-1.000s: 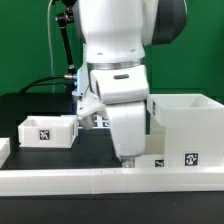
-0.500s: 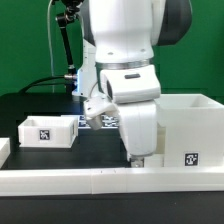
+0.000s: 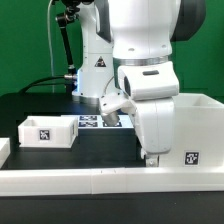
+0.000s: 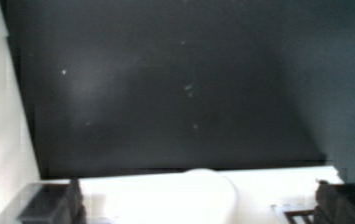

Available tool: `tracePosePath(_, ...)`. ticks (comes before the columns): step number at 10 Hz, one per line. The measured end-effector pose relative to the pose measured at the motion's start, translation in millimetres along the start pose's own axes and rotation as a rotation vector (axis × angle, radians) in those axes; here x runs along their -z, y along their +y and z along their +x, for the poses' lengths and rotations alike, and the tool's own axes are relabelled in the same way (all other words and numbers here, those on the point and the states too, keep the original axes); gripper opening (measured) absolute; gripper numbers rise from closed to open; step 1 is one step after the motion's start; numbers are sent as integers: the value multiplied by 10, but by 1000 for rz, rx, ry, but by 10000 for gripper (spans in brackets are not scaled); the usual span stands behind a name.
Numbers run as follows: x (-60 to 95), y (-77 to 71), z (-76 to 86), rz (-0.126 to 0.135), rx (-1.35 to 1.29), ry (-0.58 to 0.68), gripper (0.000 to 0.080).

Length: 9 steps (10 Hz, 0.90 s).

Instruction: Assemble drawer

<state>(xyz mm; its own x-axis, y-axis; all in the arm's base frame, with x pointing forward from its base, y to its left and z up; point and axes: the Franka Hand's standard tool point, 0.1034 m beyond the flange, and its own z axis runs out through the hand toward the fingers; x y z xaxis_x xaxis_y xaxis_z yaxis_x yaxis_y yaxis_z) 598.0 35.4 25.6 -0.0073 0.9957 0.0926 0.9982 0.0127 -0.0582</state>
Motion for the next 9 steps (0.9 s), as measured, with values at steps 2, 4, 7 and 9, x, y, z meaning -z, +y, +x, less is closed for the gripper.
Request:
tracePosePath(2, -1, -11, -241, 1, -8, -4, 649)
tracePosePath(4, 32, -59, -482, -2, -44, -5, 649)
tracePosePath(7, 155, -337, -727, -2, -98, -13, 649)
tracePosePath(9, 281, -584, -875, 5, -131, -22, 649)
